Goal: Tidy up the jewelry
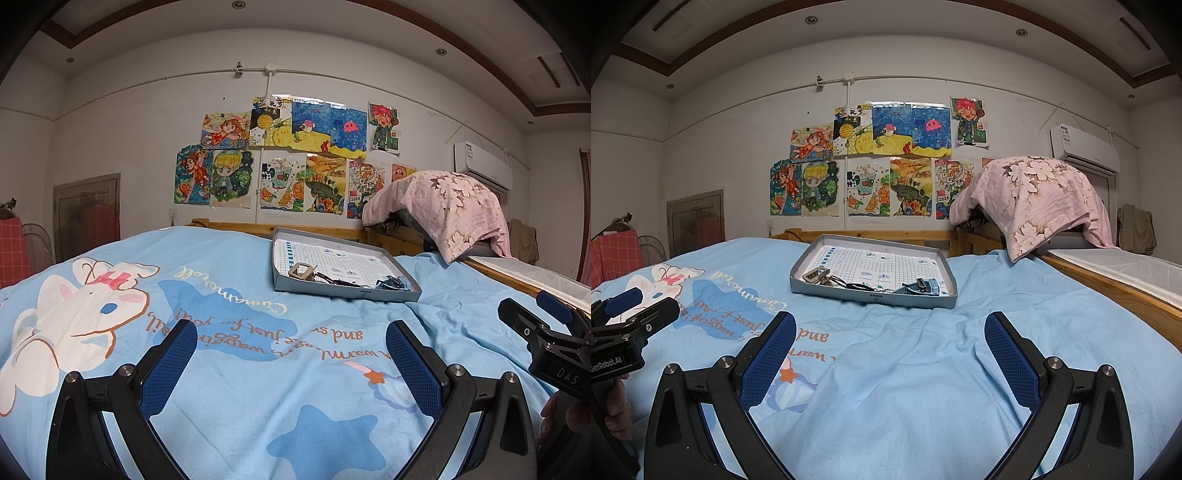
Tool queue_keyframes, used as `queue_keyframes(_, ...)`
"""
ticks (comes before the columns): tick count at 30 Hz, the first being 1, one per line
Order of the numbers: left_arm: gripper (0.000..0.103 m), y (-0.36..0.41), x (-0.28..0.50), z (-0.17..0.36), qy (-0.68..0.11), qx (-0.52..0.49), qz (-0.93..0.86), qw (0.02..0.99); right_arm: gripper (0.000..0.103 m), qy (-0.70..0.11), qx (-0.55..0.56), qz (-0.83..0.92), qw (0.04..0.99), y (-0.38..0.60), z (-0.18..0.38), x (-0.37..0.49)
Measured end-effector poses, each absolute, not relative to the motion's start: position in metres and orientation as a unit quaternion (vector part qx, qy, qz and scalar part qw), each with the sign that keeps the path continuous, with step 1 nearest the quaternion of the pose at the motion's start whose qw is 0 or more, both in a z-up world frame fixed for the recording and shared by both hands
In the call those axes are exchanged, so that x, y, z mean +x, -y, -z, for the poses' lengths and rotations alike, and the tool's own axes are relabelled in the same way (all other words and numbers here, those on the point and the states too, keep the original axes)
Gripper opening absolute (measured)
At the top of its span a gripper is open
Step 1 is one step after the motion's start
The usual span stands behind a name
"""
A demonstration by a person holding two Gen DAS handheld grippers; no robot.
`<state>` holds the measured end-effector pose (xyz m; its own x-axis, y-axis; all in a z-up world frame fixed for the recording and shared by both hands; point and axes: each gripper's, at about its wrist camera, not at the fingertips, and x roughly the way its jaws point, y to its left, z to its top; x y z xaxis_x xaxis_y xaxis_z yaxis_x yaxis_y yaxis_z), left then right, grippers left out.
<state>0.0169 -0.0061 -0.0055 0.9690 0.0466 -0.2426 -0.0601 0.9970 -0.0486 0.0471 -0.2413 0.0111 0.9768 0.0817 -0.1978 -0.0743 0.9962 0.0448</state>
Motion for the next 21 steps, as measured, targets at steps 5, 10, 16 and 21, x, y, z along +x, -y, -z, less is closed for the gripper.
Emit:
queue_keyframes(5, 0.103, 0.007, 0.017, 0.006, -0.121, -0.028, -0.027, 0.992, 0.100, -0.100, 0.019, -0.039, 0.994, 0.241, -0.011, 0.047)
queue_keyframes(10, 0.103, 0.007, 0.017, 0.006, -0.121, -0.028, -0.027, 0.992, 0.100, -0.100, 0.019, -0.039, 0.994, 0.241, -0.011, 0.047)
queue_keyframes(16, 0.103, 0.009, 0.016, 0.004, -0.118, -0.026, -0.032, 0.992, 0.100, -0.101, 0.019, -0.039, 0.994, 0.241, -0.011, 0.047)
queue_keyframes(21, 0.103, 0.014, 0.017, -0.003, -0.113, -0.019, -0.034, 0.993, 0.100, -0.101, 0.019, -0.039, 0.994, 0.241, -0.011, 0.047)
